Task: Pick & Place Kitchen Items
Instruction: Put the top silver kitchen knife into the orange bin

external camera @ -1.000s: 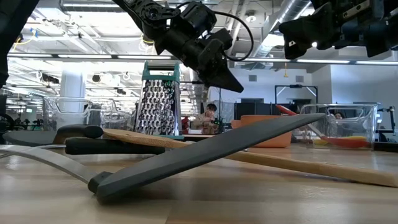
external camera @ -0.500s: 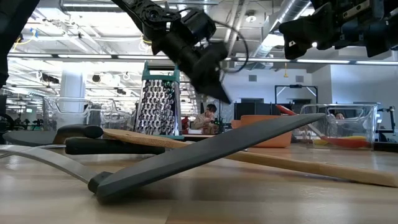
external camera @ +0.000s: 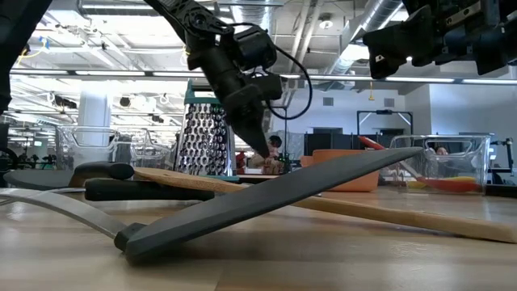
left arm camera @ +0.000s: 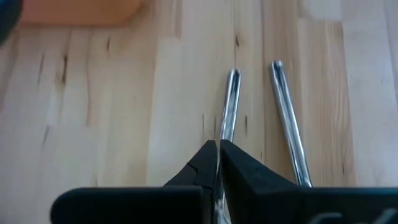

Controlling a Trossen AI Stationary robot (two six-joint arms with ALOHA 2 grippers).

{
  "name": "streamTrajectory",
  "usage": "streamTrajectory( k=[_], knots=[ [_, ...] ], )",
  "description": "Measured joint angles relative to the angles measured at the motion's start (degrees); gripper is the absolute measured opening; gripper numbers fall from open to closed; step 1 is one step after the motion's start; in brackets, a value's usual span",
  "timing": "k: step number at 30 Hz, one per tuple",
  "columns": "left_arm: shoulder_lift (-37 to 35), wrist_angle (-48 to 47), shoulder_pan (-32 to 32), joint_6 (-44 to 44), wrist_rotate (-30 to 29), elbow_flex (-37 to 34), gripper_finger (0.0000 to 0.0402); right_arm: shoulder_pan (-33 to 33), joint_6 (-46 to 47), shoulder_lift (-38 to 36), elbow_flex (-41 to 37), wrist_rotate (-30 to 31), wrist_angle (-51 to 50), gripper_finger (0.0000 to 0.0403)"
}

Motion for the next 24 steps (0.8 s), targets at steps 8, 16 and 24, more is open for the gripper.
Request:
streamTrajectory(
  k=[8, 16, 24],
  knots=[
    [0.0, -1.53, 0.0, -0.02, 0.02, 0.0, 0.0075, 0.01, 0.0, 0.01, 0.0, 0.0, 0.04, 0.0],
    [0.0, -0.95, -0.35, -0.03, -0.01, -0.75, 0.0142, 0.0, 0.0, 0.02, 0.0, 0.0, 0.07, 0.0],
    [0.0, 4.35, -0.37, -1.7, -1.05, -7.1, 0.0162, 0.0, 0.0, 0.0, 0.0, -0.02, 0.07, 0.0]
  ],
)
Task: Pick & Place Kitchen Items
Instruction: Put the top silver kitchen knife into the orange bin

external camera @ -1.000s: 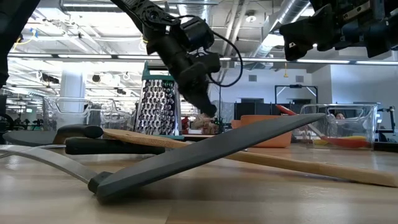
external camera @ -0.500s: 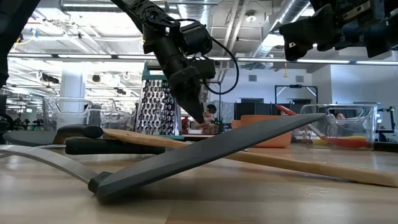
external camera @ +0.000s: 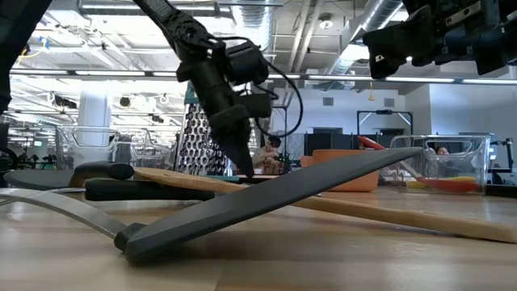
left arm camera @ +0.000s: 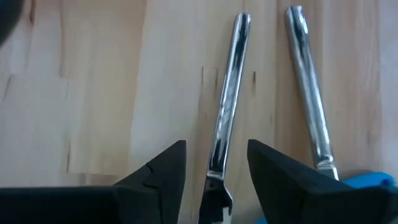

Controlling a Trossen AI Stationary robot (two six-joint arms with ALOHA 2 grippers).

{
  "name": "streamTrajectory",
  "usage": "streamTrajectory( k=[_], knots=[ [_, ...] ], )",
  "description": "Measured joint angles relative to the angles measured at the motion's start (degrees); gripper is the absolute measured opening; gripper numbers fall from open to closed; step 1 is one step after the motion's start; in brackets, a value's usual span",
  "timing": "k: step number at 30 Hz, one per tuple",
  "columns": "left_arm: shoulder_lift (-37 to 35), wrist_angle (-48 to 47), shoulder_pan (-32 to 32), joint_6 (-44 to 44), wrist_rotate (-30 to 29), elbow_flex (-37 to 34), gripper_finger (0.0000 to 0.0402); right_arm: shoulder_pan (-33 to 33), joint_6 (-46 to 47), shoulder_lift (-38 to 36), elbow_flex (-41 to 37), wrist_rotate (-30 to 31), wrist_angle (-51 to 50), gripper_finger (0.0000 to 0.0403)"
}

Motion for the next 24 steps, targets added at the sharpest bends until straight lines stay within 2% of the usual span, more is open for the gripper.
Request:
streamTrajectory(
  k=[5, 13, 24],
  knots=[
    [0.0, 1.55, 0.0, -0.02, -0.02, -1.64, 0.0158, 0.0, 0.0, 0.0, 0.0, 0.02, 0.02, 0.0],
    [0.02, 10.11, 0.0, 0.06, -0.02, -5.0, 0.0156, 0.0, -0.01, 0.0, 0.0, 0.02, 0.04, 0.0],
    [0.04, 10.26, -0.28, -0.09, 0.17, -5.86, 0.0149, 0.01, -0.02, 0.0, 0.0, 0.02, 0.04, 0.0]
  ],
)
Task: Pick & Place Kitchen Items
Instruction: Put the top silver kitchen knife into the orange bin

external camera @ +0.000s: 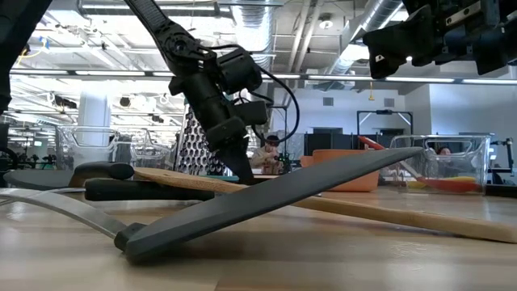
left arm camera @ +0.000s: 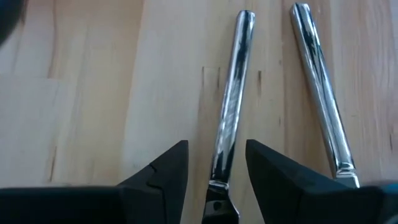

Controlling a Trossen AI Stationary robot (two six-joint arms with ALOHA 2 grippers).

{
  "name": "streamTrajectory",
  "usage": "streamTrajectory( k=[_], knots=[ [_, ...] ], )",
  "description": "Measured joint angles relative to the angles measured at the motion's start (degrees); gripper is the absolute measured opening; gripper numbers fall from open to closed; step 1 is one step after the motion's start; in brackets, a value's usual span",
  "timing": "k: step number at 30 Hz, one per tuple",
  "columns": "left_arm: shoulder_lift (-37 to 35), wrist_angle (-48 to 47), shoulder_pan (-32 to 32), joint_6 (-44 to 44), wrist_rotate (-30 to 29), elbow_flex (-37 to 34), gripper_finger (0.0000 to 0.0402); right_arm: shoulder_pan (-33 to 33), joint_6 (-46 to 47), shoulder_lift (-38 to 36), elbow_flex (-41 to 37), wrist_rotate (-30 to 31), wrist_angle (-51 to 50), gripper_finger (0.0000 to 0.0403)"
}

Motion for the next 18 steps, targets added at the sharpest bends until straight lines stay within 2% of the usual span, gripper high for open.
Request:
streamTrajectory(
  k=[18],
  knots=[
    [3.32, 1.14, -0.36, -1.86, 0.65, 0.22, 0.0148, -0.01, 0.0, 0.02, 0.0, 0.0, 0.07, 0.0]
  ],
)
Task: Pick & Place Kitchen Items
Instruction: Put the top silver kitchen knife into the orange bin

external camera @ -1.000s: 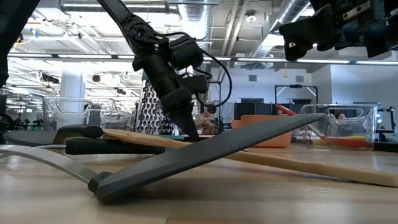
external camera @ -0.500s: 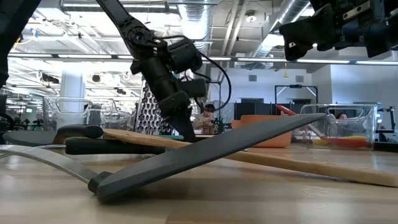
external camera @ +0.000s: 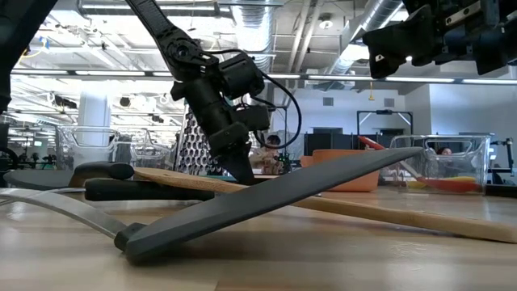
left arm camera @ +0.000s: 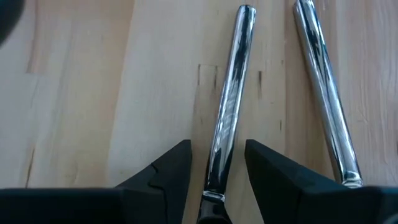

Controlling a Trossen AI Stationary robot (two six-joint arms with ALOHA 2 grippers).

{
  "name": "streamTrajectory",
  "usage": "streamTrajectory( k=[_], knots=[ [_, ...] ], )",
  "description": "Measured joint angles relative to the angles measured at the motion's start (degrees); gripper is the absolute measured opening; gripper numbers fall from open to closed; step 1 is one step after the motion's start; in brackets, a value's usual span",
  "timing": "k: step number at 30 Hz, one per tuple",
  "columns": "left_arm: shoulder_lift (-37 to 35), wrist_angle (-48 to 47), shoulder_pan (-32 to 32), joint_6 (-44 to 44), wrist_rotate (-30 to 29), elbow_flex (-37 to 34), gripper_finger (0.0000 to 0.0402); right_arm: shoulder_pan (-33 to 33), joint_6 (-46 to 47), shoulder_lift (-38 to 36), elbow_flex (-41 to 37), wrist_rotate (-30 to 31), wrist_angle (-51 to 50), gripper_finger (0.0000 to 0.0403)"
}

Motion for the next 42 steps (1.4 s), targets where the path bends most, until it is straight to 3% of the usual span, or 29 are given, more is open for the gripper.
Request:
streamTrajectory(
  k=[25, 42],
  knots=[
    [0.22, 1.81, 0.0, -1.53, 0.09, -0.17, 0.0012, 0.0, 0.0, 0.0, 0.0, 0.0, -0.04, 0.0],
    [-0.96, 1.73, -0.07, -1.41, -0.68, -0.23, 0.0008, 0.01, 0.0, 0.0, 0.0, 0.0, -0.06, 0.0]
  ],
)
